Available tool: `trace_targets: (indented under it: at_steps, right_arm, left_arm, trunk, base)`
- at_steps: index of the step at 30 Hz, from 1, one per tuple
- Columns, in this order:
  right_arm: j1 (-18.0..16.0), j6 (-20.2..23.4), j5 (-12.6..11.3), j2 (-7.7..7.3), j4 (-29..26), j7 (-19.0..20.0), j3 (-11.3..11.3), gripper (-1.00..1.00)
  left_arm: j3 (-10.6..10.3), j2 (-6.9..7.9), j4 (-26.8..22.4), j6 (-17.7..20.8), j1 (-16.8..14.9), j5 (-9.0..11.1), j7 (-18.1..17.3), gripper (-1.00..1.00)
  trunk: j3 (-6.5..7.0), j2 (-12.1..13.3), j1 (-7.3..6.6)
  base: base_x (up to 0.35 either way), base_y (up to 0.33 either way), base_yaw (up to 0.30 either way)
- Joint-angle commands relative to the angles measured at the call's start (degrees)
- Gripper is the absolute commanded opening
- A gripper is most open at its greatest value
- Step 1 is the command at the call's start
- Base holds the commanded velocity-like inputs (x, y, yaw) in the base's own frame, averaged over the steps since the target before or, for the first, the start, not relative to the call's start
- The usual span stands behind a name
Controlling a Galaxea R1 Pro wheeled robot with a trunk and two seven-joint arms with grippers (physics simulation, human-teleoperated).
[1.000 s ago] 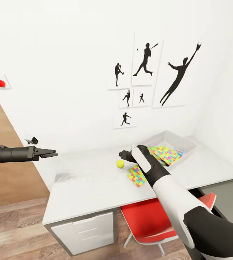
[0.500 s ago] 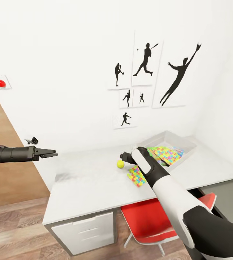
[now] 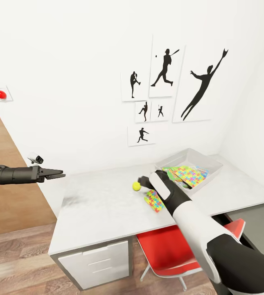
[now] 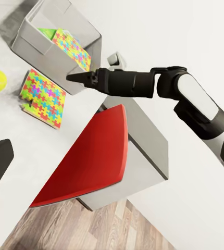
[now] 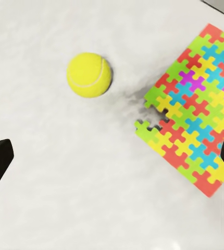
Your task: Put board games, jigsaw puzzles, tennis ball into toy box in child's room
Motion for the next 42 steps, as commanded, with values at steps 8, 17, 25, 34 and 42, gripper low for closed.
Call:
trace_targets:
  at_steps: [8,17,25,34,42]
  right_arm:
    - [3.93,-4.11,7.24,0.0,0.05,-0.5,-0.02,1.0]
    - [5.69,-7.21,8.94,0.0,-0.32,-0.51,-0.07,1.0]
    - [6.24,-7.53,9.08,0.0,-0.7,-0.43,-0.12,1.0]
    - [8.34,-7.58,9.01,0.0,-0.8,0.07,-0.44,1.0]
    - [8.49,-7.52,8.98,0.0,-0.91,-0.14,-0.5,1.0]
  left_arm:
    - [-0.18,0.07,0.02,0.61,-0.06,0.07,-0.25,1.0]
    - [-0.18,0.07,0.02,0.61,-0.03,0.07,-0.25,1.0]
    - [-0.18,0.07,0.02,0.61,-0.01,0.05,-0.25,1.0]
    - [-0.18,0.07,0.44,0.61,0.01,-0.01,-0.25,1.0]
    - [-0.18,0.07,1.24,0.54,0.01,0.02,-0.25,1.0]
  trunk:
    - [-0.13,-0.13,0.04]
    - [-0.13,-0.13,0.04]
    - [-0.13,-0.13,0.04]
    - [-0.13,-0.13,0.04]
    - [-0.13,-0.13,0.04]
  base:
    - [0.0,0.0,0.0]
    - [0.0,0.0,0.0]
    - [0.0,0.0,0.0]
    - [0.01,0.021,0.0]
    - [0.063,0.045,0.0]
